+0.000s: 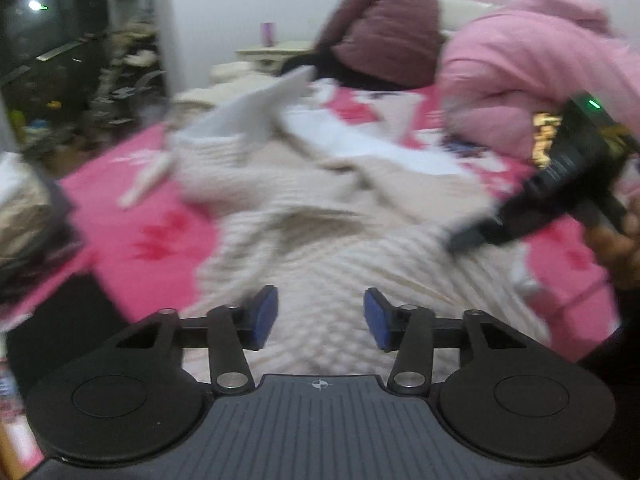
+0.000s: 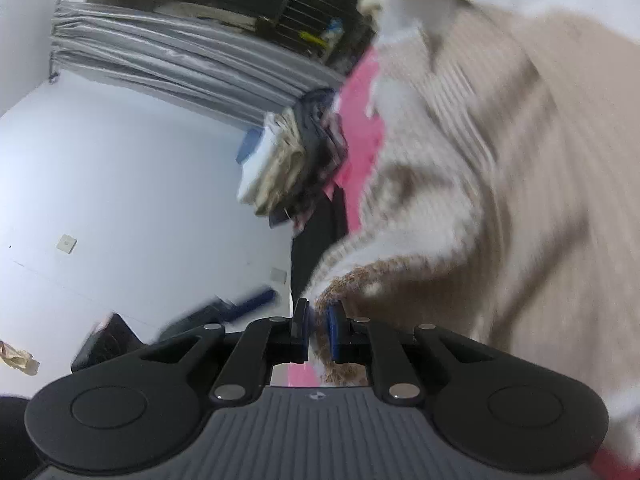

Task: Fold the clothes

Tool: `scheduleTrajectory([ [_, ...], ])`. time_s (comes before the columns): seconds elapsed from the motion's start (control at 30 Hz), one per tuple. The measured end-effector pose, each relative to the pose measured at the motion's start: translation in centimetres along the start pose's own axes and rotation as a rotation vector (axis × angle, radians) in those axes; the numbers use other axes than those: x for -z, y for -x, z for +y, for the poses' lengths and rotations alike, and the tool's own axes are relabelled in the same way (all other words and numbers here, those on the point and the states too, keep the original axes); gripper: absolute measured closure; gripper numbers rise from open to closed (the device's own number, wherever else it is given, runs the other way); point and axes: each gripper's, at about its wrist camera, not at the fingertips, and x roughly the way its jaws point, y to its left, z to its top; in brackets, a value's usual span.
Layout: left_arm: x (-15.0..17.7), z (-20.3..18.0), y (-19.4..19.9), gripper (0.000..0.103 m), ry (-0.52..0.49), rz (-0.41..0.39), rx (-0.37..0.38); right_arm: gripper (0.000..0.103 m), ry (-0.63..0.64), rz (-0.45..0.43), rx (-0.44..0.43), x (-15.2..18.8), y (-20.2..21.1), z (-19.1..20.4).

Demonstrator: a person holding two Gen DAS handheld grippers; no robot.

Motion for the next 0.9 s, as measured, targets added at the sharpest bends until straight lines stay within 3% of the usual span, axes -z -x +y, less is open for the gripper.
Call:
scheduleTrajectory([
  [0.1, -0.7, -0.8, -1.8, 0.045, 0.040, 0.007, 0.088, 0.091, 0.019, 0.013, -0.003, -0.9, -1.4, 0.6],
  [0.37, -0.6, -0.8, -3.9, 0.043, 0.105, 0.055, 0.070, 0.091, -0.027, 0.067, -0.076, -0.9, -4.3, 0.5],
  [0.57, -0.2, -2.6, -4.1, 0.043, -0.016, 0.048, 0.007, 0.091, -0.127, 0.077, -0.120, -0.4, -4.1, -1.5],
  [0.73, -0.1, -4.3, -3.6, 0.042, -0.198, 0.005, -0.070, 0.091, -0.169, 0.076, -0.106, 0.1, -3.0, -2.9],
  [0.9, 0.5, -5.5, -4.7, 0.032, -0.328, 0.026, -0.064, 0.091, -0.182, 0.104, -0.094, 1.0, -2.9, -3.7],
])
